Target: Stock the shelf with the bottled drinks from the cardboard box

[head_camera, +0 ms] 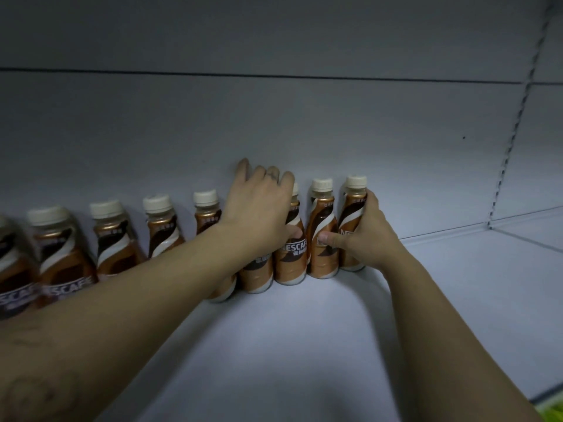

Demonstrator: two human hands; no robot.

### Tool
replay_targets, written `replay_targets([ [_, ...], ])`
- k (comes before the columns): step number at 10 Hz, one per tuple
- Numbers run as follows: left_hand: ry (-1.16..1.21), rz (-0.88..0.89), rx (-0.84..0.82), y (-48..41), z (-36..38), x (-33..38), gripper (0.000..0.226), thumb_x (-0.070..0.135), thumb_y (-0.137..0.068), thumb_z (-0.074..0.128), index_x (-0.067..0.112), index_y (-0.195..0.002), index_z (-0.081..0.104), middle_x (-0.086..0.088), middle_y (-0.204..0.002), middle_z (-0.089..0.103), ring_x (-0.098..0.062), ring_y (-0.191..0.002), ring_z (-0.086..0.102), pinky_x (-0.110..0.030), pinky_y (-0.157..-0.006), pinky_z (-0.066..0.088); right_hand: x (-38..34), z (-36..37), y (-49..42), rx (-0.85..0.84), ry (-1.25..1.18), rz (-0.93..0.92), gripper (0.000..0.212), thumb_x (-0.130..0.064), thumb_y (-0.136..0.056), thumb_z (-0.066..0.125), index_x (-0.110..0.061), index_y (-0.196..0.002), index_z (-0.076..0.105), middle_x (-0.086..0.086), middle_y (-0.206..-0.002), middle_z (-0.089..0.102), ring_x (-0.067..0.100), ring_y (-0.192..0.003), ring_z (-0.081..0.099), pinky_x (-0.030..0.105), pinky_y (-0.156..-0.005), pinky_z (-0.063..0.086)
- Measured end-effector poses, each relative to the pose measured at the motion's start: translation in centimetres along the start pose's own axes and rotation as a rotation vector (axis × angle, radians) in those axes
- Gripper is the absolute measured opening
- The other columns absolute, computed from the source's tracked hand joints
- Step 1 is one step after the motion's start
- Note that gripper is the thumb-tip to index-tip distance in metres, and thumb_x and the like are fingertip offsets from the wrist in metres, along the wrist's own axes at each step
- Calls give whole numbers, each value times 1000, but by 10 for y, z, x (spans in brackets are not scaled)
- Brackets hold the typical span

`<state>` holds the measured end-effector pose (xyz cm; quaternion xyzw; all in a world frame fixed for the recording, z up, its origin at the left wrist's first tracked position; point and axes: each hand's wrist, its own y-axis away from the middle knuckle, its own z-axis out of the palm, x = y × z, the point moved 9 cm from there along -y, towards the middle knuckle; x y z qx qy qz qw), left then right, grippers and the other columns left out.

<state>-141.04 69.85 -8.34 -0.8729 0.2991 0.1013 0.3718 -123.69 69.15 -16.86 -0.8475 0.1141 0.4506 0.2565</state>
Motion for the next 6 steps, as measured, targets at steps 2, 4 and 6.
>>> replay_targets([
  [2, 182, 1, 76, 35, -33, -24, 83, 65, -74, 59, 20, -139, 38, -6, -138, 49, -25, -130, 39, -51, -117, 6, -45, -35, 17, 229, 142, -82, 127, -56, -61, 83, -24, -155, 3, 12, -160, 15, 32, -146, 19, 53, -115, 28],
  [4, 391, -138, 35, 79, -57, -86, 75, 72, -76, 47, 29, -137, 42, 1, -139, 50, -20, -126, 41, -40, -107, 30, -133, -6, 51, 144, 356, -354, 107, -63, -70, 72, -29, -154, 14, 6, -162, 15, 26, -148, 14, 54, -117, 21],
  [6, 454, -165, -45, 122, -86, -138, 87, 83, -69, 36, 36, -142, 32, 7, -146, 42, -18, -131, 38, -40, -101, 37, -195, 17, 96, 7, 414, -485, 98, -63, -77, 65, -30, -154, 14, -2, -164, 10, 20, -150, 10, 52, -119, 18],
])
